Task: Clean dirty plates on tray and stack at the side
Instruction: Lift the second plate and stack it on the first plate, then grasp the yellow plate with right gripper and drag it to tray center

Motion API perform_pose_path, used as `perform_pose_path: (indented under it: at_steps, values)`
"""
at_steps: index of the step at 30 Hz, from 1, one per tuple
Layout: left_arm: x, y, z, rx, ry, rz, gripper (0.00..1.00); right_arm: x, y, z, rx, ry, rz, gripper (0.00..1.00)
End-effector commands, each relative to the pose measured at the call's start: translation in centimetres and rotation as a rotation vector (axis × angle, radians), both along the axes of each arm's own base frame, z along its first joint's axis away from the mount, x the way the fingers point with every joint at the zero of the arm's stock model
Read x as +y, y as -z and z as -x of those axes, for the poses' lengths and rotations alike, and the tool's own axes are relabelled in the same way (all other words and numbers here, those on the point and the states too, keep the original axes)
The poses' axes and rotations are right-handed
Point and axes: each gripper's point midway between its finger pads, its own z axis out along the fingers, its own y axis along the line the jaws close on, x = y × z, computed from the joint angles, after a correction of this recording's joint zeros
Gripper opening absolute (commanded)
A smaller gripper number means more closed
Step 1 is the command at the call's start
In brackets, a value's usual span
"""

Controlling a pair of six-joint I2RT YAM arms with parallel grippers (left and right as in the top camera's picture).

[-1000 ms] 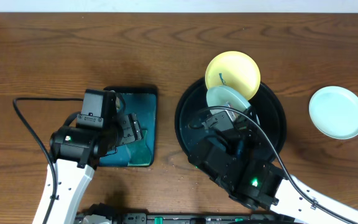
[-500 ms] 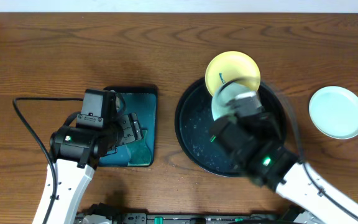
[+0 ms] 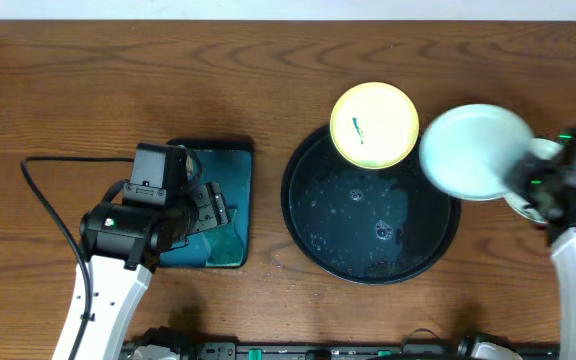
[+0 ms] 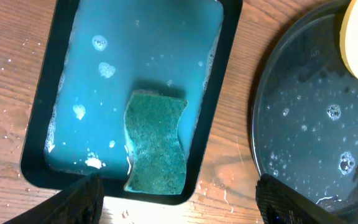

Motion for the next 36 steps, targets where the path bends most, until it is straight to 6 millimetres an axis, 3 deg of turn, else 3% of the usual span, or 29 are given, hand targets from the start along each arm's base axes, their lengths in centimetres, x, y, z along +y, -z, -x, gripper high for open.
perform_pose_path:
  at_steps: [1, 4, 6, 12, 13, 14, 15, 17, 20, 21, 25, 26, 27, 28, 32, 36]
  values:
    - [0.1, -0.2, -0.1, -0.004, -0.009, 0.001, 0.79, -4.6, 0.3, 0.4, -0.052, 0.178, -0.099, 0.01]
    - [0.1, -0.2, -0.1, -0.004, -0.009, 0.001, 0.79, -8.9, 1.8, 1.6, -0.041, 0.331, -0.105, 0.01]
    - [0.1, -0.2, -0.1, -0.004, -0.009, 0.001, 0.79, -10.4, 3.3, 2.4, -0.003, 0.381, -0.108, 0.01]
    - [0.1, -0.2, -0.1, -0.004, -0.009, 0.001, 0.79, -11.6, 8.4, 3.6, 0.163, 0.404, -0.113, 0.03]
    - [0.1, -0.2, -0.1, -0.004, -0.009, 0.001, 0.79, -11.7, 8.8, 3.4, 0.164, 0.403, -0.115, 0.12]
    - [0.1, -0.2, -0.1, -0.004, -0.009, 0.001, 0.79, -11.6, 8.8, 2.8, 0.144, 0.387, -0.126, 0.30]
    - [0.1, -0.2, -0.1, -0.004, -0.009, 0.001, 0.79, -11.0, 8.4, 1.7, 0.101, 0.324, -0.152, 0.39]
    - [0.1, -0.2, -0.1, -0.004, -0.009, 0.001, 0.79, -9.2, 6.6, -1.1, -0.009, 0.182, -0.205, 0.47]
    - [0.1, -0.2, -0.1, -0.004, -0.009, 0.001, 0.79, -6.0, 3.3, -3.9, -0.114, -0.001, -0.218, 0.48]
    - [0.1, -0.2, -0.1, -0.004, -0.009, 0.001, 0.79, -3.8, 1.6, -5.2, -0.150, -0.113, -0.197, 0.49]
    - [0.1, -0.2, -0.1, -0.004, -0.009, 0.001, 0.79, 3.0, -0.4, -7.3, -0.180, -0.367, -0.130, 0.47]
    - [0.1, -0.2, -0.1, -0.004, -0.009, 0.001, 0.79, 4.5, -0.4, -7.7, -0.174, -0.412, -0.115, 0.47]
    - [0.1, -0.2, -0.1, -0.004, -0.009, 0.001, 0.79, 7.3, 0.5, -8.4, -0.139, -0.485, -0.072, 0.52]
    - [0.1, -0.2, -0.1, -0.004, -0.009, 0.001, 0.79, 8.5, 1.1, -8.7, -0.116, -0.514, -0.040, 0.53]
    - [0.1, -0.2, -0.1, -0.004, -0.009, 0.001, 0.79, 11.2, 4.2, -11.1, -0.052, -0.569, 0.140, 0.61]
    - [0.1, -0.2, -0.1, -0.004, -0.009, 0.001, 0.79, 13.1, 7.3, -14.1, -0.071, -0.601, 0.200, 0.60]
